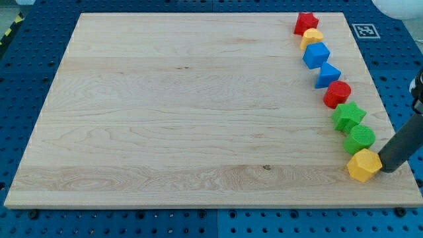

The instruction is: Nudge the hexagon a little bit left

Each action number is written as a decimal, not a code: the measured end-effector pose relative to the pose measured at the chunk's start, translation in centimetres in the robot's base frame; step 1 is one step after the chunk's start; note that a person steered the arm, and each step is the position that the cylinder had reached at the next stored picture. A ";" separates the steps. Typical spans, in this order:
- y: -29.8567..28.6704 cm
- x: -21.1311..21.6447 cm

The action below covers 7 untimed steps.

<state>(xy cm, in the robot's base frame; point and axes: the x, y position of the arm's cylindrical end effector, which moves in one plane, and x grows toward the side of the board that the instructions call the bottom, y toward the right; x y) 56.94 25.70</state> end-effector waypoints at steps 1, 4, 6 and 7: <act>0.0 0.0; -1.2 0.0; 1.8 -0.1; 2.1 -1.5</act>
